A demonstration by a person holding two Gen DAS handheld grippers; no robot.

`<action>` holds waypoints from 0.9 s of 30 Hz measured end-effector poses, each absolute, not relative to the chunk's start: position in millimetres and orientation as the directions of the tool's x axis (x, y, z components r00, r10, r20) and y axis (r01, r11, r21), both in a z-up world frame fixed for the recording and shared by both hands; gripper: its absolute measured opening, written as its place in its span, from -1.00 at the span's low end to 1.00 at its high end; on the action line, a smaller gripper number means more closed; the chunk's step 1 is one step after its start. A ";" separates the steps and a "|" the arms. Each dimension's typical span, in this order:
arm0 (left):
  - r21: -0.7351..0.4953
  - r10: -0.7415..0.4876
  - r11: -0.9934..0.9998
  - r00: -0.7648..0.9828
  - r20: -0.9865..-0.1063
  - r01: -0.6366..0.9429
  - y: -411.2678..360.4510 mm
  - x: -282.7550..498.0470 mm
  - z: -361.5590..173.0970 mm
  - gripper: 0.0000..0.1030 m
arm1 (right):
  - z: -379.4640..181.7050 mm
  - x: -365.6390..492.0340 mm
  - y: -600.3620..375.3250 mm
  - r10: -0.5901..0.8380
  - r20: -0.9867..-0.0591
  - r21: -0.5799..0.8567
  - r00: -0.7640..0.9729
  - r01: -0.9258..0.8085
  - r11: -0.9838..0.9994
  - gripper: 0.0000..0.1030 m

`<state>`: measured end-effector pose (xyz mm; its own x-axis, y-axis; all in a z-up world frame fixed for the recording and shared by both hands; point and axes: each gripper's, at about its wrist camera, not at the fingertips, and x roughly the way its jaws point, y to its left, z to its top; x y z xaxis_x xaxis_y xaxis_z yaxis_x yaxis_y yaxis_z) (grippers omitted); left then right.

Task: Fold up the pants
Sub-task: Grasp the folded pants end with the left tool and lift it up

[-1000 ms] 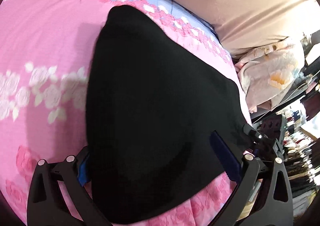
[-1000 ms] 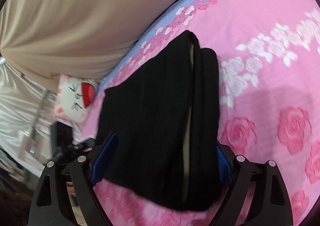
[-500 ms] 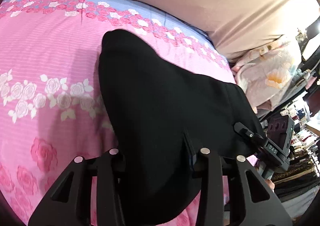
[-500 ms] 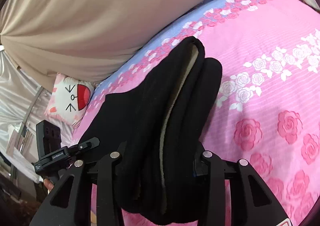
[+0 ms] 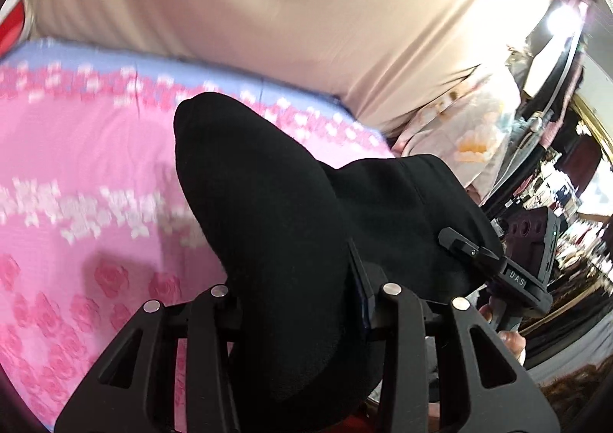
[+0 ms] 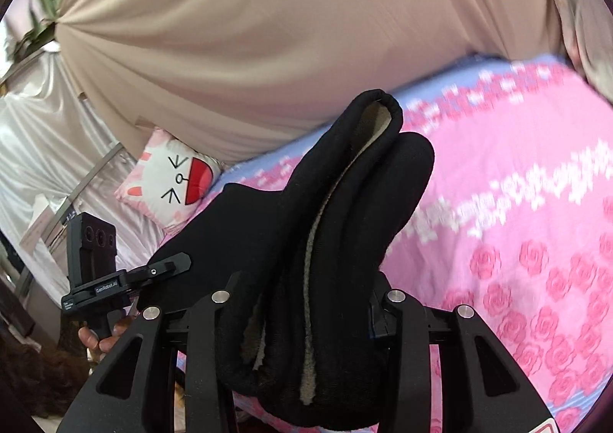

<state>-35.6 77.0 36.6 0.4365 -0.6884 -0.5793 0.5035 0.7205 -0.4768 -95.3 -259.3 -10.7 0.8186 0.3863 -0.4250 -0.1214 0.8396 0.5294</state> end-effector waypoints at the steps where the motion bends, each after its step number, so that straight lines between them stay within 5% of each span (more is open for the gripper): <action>1: -0.461 -0.689 0.720 0.456 -0.563 0.518 77.0 -38.5 45.5 -0.30 | -6.2 -95.7 -259.5 0.387 -0.415 0.525 0.823 -0.130 0.841 -0.27; 27: -0.086 -0.583 0.810 0.785 -0.210 0.580 52.1 -1.9 164.9 -0.27 | 123.3 -26.9 -262.5 0.337 -0.111 0.327 0.935 -0.285 0.901 -0.27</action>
